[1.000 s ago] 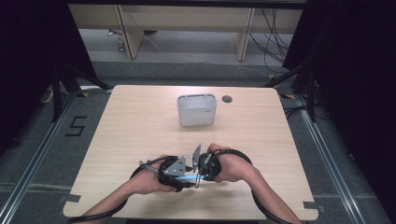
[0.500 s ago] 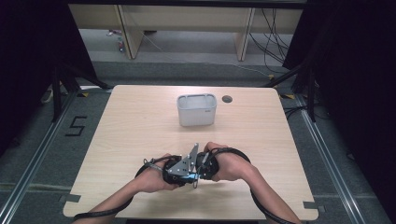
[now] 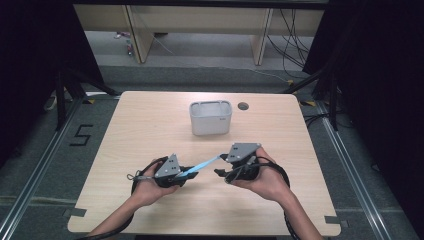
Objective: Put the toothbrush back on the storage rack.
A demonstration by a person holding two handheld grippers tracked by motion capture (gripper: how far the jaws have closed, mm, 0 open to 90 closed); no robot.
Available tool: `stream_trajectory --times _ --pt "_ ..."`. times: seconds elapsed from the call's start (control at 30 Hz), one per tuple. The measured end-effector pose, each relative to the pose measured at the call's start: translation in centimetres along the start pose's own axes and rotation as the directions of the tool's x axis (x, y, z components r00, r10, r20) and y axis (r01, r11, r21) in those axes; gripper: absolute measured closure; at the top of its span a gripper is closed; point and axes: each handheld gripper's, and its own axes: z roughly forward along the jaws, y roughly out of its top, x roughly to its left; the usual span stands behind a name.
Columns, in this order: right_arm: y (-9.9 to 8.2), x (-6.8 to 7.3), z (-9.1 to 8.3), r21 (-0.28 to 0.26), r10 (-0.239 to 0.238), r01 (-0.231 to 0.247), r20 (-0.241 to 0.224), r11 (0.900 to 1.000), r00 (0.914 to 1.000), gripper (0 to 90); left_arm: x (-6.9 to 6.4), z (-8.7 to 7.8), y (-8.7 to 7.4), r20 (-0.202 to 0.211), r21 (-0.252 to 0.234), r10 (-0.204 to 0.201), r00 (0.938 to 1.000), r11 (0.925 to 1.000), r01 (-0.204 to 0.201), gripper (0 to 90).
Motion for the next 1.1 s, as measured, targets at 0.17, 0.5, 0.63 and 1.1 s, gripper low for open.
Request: stream_trajectory --times 0.17,0.5,0.63,1.1 --pt "-1.7 0.6 -0.1 -0.204 0.19 -0.19 -0.017 0.9605 0.9816 50.1 0.0 -0.5 -0.1 -0.096 -0.127 -0.094 0.991 0.9886 0.081 77.8" --pt "-2.5 -0.2 3.1 -0.307 0.442 -0.45 -0.098 0.8388 0.8916 50.7 -0.6 0.1 0.5 -0.112 -0.175 -0.128 0.9854 0.9786 0.108 77.7" --pt "-2.0 -0.8 3.9 -0.343 0.495 -0.507 -0.131 0.7906 0.8591 51.3 -0.9 0.5 0.6 -0.104 -0.174 -0.121 0.9872 0.9794 0.102 77.6" --pt "-1.0 -1.6 5.1 -0.373 0.542 -0.574 -0.198 0.7286 0.8165 73.6 -1.4 1.3 1.2 -0.113 -0.171 -0.125 0.9857 0.9796 0.105 77.5"
